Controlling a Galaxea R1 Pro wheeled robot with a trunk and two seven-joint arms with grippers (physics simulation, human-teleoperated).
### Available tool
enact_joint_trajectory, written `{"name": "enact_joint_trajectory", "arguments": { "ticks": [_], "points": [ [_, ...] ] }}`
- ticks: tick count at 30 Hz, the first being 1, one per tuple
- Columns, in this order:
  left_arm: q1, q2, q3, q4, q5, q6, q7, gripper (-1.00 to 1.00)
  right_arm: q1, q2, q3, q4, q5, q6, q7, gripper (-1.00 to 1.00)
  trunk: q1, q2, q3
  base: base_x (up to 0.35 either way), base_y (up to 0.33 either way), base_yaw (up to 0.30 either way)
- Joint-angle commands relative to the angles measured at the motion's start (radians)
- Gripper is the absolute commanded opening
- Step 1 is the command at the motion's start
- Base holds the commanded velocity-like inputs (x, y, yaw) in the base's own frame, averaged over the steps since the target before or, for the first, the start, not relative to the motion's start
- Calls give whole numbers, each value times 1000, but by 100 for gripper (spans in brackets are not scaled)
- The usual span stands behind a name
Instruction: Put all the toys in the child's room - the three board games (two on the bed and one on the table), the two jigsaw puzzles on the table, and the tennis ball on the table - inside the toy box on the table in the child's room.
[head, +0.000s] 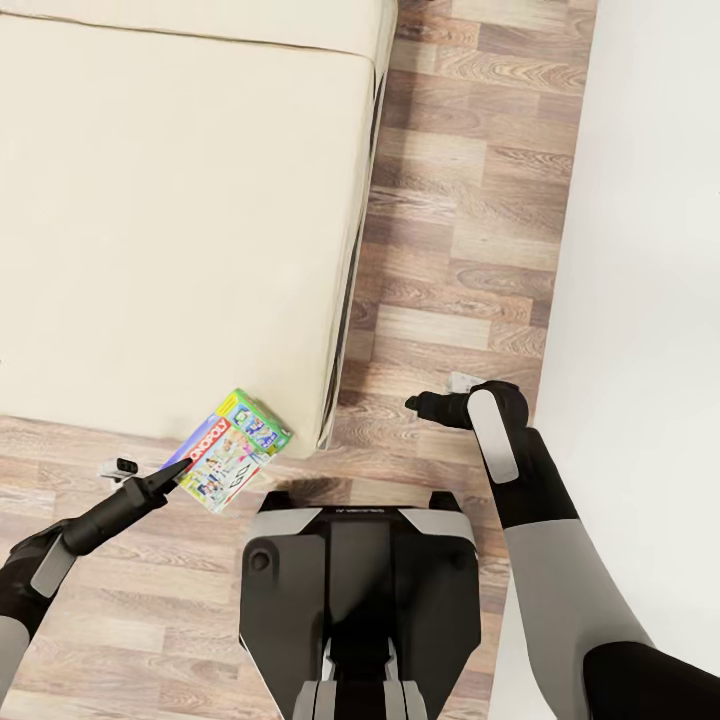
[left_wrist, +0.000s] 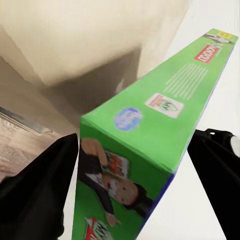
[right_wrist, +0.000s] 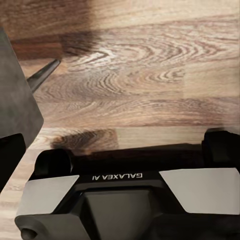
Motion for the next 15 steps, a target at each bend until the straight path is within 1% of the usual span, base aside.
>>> {"name": "enact_joint_trajectory", "arguments": {
  "ticks": [1,6,12,15],
  "points": [
    [0,0,0,0,1,10,-4,-100,0,0,1,-1,-10,2,-11,100,0,-1,1,-57,0,0],
    [0,1,-1,0,0,10,-7,-100,0,0,1,-1,-8,2,-11,100,0,-1,9,-206,0,0],
    [0,2,-1,0,0,8,-9,-100,-1,0,2,-2,-7,2,-11,100,0,-1,19,-80,4,0],
    [0,2,-1,0,0,9,-9,-100,-1,0,2,-2,-7,2,-11,100,0,-1,24,-188,77,0]
  ]
}}
